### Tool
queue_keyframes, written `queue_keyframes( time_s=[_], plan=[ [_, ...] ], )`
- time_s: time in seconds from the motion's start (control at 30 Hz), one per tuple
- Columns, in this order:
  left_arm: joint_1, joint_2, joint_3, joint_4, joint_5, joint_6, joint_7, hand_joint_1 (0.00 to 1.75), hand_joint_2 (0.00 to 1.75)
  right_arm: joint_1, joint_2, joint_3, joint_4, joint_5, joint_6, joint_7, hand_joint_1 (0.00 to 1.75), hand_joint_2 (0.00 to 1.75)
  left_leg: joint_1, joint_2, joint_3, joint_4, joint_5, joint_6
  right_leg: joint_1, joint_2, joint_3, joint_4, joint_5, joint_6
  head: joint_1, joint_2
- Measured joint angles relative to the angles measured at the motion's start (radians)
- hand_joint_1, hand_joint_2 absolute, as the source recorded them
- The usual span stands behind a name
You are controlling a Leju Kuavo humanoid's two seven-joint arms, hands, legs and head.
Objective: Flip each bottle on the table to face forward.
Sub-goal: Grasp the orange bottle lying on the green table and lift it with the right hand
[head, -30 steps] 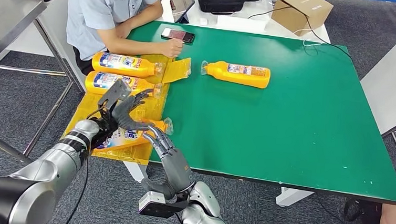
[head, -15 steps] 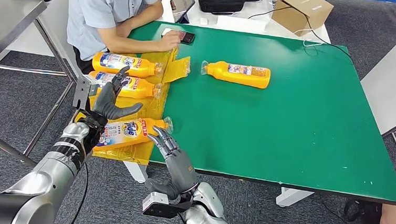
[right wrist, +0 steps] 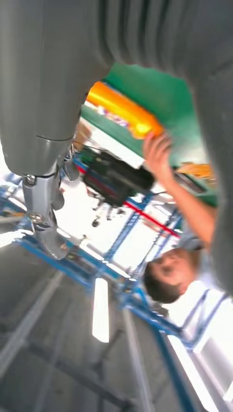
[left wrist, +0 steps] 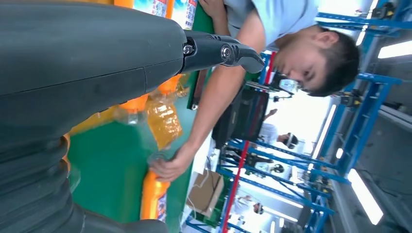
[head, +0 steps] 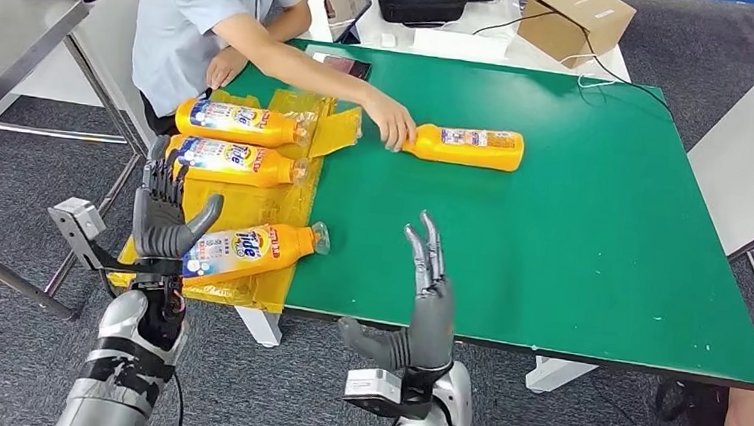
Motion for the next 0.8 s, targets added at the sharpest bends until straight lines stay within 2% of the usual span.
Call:
queue_keyframes(
  time_s=[0.33, 0.53, 0.6, 0.67, 0.73, 0.8],
  plan=[
    [0.067, -0.018, -0.012, -0.130, 0.006, 0.010, 0.003, 0.00, 1.75, 0.058, 0.003, -0.069, -0.124, 0.031, 0.000, 0.000, 0.00, 1.75, 0.000, 0.000, 0.000, 0.000, 0.001, 0.000, 0.001, 0.000, 0.001, 0.000, 0.001, 0.000, 0.000, 0.000],
    [0.159, -0.043, -0.055, -0.186, -0.056, 0.088, -0.053, 0.00, 1.75, 0.122, 0.022, -0.175, -0.271, 0.089, 0.000, 0.000, 0.00, 1.75, 0.000, 0.000, 0.000, 0.000, 0.000, 0.001, 0.000, 0.000, 0.000, 0.000, 0.000, 0.000, 0.000, 0.000],
    [0.194, -0.047, -0.079, -0.205, -0.110, 0.126, -0.086, 0.00, 1.75, 0.133, 0.023, -0.220, -0.296, 0.063, 0.000, 0.000, 0.00, 1.75, 0.000, 0.000, 0.000, 0.000, -0.001, 0.001, 0.000, 0.000, 0.001, -0.001, 0.000, 0.000, 0.000, 0.000],
    [0.231, -0.048, -0.101, -0.227, -0.179, 0.176, -0.120, 0.00, 1.75, 0.134, 0.019, -0.260, -0.294, -0.024, 0.018, 0.010, 0.00, 1.75, 0.000, 0.000, 0.000, 0.000, -0.002, 0.002, 0.000, 0.000, 0.001, -0.002, 0.000, 0.000, 0.000, 0.000],
    [0.269, -0.048, -0.119, -0.246, -0.233, 0.220, -0.136, 0.00, 1.75, 0.121, 0.004, -0.291, -0.260, -0.109, 0.061, 0.049, 0.00, 1.75, 0.000, 0.000, 0.000, 0.000, -0.002, 0.002, -0.001, 0.000, 0.001, -0.002, 0.000, 0.000, 0.000, 0.000],
    [0.301, -0.048, -0.136, -0.256, -0.259, 0.243, -0.137, 0.00, 1.75, 0.095, -0.024, -0.312, -0.193, -0.104, 0.106, 0.094, 0.00, 1.75, 0.000, 0.000, 0.000, 0.000, -0.002, 0.002, -0.001, 0.000, 0.001, -0.002, 0.000, 0.000, 0.000, 0.000]
  ],
)
